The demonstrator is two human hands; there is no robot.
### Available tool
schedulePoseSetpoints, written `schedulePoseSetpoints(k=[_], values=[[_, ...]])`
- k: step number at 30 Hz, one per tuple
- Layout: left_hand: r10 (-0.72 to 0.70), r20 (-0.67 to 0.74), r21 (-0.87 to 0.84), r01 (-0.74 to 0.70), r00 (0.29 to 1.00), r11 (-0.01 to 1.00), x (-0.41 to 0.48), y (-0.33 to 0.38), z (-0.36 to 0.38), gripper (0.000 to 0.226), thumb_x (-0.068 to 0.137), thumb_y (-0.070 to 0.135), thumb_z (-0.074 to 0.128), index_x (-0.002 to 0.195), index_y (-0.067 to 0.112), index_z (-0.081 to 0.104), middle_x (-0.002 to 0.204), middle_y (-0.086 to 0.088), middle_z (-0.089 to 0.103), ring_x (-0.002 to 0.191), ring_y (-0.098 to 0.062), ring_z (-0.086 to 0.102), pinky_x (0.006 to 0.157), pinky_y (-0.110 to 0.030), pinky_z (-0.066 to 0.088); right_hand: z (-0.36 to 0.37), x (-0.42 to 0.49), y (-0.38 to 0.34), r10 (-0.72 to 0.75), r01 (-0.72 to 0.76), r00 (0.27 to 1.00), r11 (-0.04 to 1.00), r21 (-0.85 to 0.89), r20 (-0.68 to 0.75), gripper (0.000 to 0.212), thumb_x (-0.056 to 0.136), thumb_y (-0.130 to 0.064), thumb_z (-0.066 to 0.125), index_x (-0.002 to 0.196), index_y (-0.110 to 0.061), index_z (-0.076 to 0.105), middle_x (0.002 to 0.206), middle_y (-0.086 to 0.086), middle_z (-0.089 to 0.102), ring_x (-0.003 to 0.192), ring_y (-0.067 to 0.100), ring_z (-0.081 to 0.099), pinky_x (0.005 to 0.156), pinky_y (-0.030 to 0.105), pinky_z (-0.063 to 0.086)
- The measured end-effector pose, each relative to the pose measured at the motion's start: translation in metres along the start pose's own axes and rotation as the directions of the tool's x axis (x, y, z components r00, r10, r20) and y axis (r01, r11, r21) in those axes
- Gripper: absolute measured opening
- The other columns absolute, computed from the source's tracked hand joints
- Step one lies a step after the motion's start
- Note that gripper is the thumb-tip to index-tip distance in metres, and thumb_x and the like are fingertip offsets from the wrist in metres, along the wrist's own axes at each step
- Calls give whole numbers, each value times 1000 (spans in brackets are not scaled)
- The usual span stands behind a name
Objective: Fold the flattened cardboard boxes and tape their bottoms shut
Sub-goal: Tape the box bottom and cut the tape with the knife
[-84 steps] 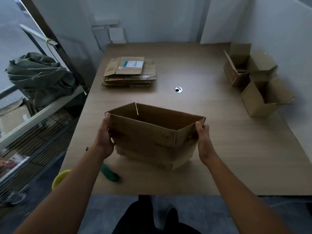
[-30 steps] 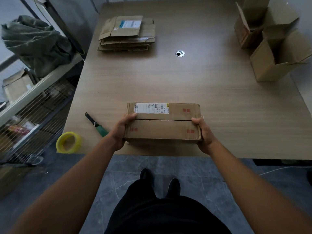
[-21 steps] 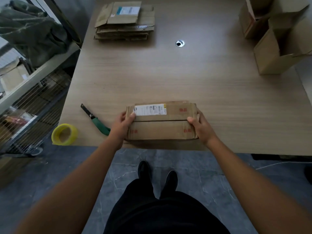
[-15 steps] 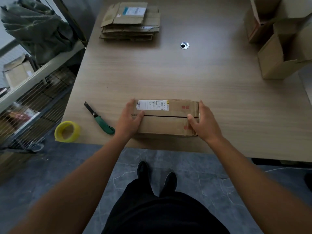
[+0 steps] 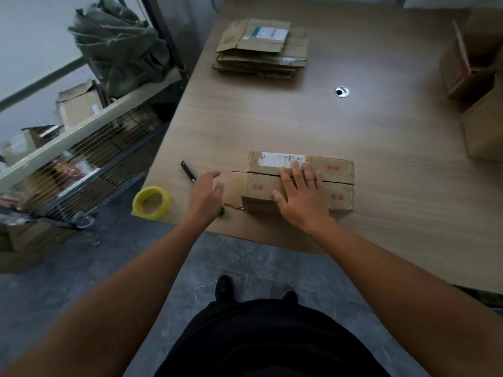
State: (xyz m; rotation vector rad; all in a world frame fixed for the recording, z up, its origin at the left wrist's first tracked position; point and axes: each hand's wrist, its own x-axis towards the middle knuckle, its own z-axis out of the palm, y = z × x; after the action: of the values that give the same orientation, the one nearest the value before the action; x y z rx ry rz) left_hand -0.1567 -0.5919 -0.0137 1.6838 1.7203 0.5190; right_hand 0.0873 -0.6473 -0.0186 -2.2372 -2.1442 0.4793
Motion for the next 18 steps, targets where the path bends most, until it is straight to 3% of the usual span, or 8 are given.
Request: schedulePoseSetpoints(k=[2,5,8,10,15,18], values=[[-61,-128,105,75,990,992,-9,-44,-29,41,94,11,59,134,3,56,134,-20,56,129,-36,47,111,-45,35,1,8,-3,8,-9,1000,1000,-21,-29,72,100,-62,18,163,-29,6,171,4,-9,155,30,-14,124,52,-12],[-161,-120,250,187,980,950,-9,-113,-72,52,87,17,63,134,-1,52,136,-25,50,134,-42,40,112,-47,32,5,22,-27,13,-15,999,999,-31,-51,75,96,-64,16,162,-28,11,171,5,-4,156,30,-10,124,53,-9],[-105,23,472,82,994,878,2,-169,-95,58,89,23,67,139,0,48,149,-23,44,150,-43,20,121,-49,20,5,36,-51,20,-21,997,1000,-22,-70,76,94,-64,19,161,-28,17,170,6,3,156,30,-5,125,53,-6],[-46,135,561,-38,990,827,12,-190,-99,51,93,30,68,137,8,56,152,-13,46,153,-39,17,123,-50,16,6,42,-55,38,-39,997,999,-5,-73,76,93,-64,22,160,-28,20,170,5,5,156,29,-3,125,53,-4],[168,176,545,-238,970,804,23,-214,-105,25,91,31,73,108,14,74,127,-6,67,143,-34,36,122,-51,16,3,45,-56,52,-51,997,998,27,-59,78,91,-64,28,160,-28,21,170,5,7,156,26,-3,126,52,-4],[272,173,517,-322,947,793,22,-222,-112,23,91,26,73,111,15,71,130,-10,67,147,-32,33,125,-37,1,0,44,-54,50,-48,998,997,63,-41,84,89,-66,28,161,-25,21,170,5,8,156,25,-4,126,48,-8]])
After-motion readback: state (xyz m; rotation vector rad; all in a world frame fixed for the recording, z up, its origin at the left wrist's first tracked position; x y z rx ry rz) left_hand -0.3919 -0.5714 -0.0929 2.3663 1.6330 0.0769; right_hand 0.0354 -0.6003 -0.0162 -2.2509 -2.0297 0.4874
